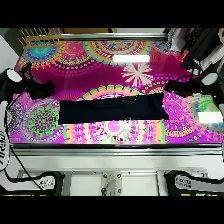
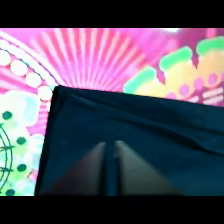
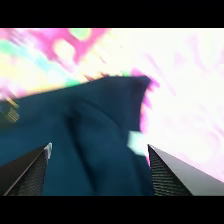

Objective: Fold the clothes and pants, and hang the long-sleeved shirts on hangers.

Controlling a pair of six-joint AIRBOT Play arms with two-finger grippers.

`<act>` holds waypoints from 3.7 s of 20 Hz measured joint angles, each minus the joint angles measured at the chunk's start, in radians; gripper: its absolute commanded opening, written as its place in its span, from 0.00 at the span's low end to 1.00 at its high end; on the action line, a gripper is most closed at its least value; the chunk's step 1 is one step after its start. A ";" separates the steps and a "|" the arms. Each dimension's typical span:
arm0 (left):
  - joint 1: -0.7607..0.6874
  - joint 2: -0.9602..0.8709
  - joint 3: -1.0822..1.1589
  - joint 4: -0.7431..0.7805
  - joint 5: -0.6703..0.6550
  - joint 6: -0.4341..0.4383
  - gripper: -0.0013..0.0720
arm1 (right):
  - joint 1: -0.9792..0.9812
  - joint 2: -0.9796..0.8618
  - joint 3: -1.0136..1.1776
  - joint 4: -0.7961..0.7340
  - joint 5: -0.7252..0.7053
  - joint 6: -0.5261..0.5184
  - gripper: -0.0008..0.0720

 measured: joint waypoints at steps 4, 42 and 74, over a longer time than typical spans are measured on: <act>-0.095 0.080 -0.114 -0.007 0.033 0.000 0.03 | -0.197 -0.088 0.002 0.053 0.198 -0.097 0.91; -0.727 -0.507 0.397 -0.085 0.092 -0.091 0.03 | 0.035 -0.195 0.393 0.034 0.540 -0.016 0.02; -0.360 -0.362 0.665 -0.082 -0.053 -0.045 0.03 | 0.744 -0.258 0.723 -0.067 0.428 0.326 0.03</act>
